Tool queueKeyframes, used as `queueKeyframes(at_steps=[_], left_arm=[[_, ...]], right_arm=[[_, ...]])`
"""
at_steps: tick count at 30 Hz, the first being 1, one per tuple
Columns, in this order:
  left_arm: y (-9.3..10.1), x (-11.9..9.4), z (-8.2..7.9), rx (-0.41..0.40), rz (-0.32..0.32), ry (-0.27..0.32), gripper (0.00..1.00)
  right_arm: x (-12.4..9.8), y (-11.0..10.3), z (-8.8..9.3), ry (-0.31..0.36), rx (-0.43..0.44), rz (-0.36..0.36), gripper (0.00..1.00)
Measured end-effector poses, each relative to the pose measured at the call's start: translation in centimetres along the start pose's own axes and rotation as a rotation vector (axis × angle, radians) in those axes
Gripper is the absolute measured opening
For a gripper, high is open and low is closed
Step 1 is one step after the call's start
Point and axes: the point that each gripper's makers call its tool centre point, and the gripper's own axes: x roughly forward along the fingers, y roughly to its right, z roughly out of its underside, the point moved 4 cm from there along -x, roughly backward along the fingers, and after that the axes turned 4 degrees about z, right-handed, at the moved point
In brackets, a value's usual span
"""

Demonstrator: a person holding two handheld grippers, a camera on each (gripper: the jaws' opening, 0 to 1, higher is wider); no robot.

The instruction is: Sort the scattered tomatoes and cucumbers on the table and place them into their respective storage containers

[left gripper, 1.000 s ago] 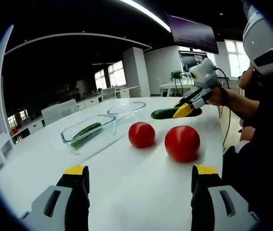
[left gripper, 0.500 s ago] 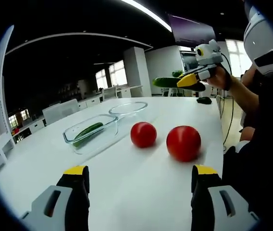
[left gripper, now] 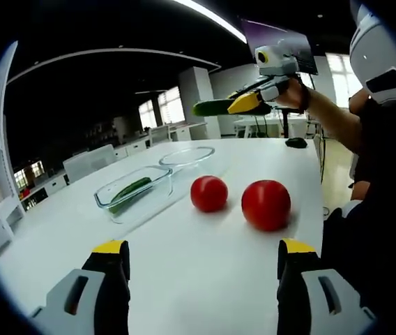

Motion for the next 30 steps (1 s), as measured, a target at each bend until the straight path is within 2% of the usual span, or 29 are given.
queueKeyframes(at_steps=[2, 5, 7, 8, 11, 12, 14, 18, 25, 27, 29, 30], left_arm=[[0.0, -0.3, -0.1, 0.018, -0.012, 0.001, 0.84], [0.2, -0.7, -0.3, 0.017, -0.009, 0.008, 0.84], [0.2, -0.9, -0.3, 0.016, -0.016, 0.009, 0.84], [0.2, -1.1, -0.3, 0.017, -0.021, 0.008, 0.85], [0.0, -1.5, -0.2, 0.03, -0.035, -0.001, 0.85], [-0.1, -1.5, -0.1, 0.032, -0.038, -0.005, 0.85], [-0.2, -1.6, 0.0, 0.035, -0.044, -0.014, 0.85], [-0.3, -1.7, 0.0, 0.031, -0.054, -0.014, 0.86], [-0.5, -1.8, 0.0, 0.025, -0.057, -0.019, 0.89], [-0.7, -2.0, 0.1, 0.02, -0.064, -0.019, 0.9], [-0.8, -2.0, 0.1, 0.012, -0.068, -0.018, 0.91], [-0.8, -2.0, 0.2, 0.009, -0.068, -0.017, 0.91]], right_arm=[[2.0, 0.2, -1.6, 0.008, -0.076, -0.062, 0.17], [3.9, 0.5, -2.9, 0.027, -0.061, -0.13, 0.17], [5.5, 0.9, -3.6, 0.042, -0.092, -0.18, 0.17], [6.1, 1.0, -3.9, 0.046, -0.127, -0.195, 0.17], [7.9, 1.1, -4.5, 0.096, -0.329, -0.216, 0.17], [8.7, 1.3, -4.5, 0.08, -0.336, -0.226, 0.17], [10.0, 0.9, -4.5, 0.094, -0.413, -0.29, 0.17], [12.7, 0.8, -4.3, 0.085, -0.43, -0.37, 0.17], [17.2, 1.0, -3.8, 0.091, -0.483, -0.437, 0.17], [18.4, 0.7, -3.3, 0.081, -0.483, -0.463, 0.17], [19.6, -0.3, -2.3, 0.055, -0.453, -0.536, 0.17], [20.4, -0.5, -1.9, 0.052, -0.461, -0.53, 0.17]])
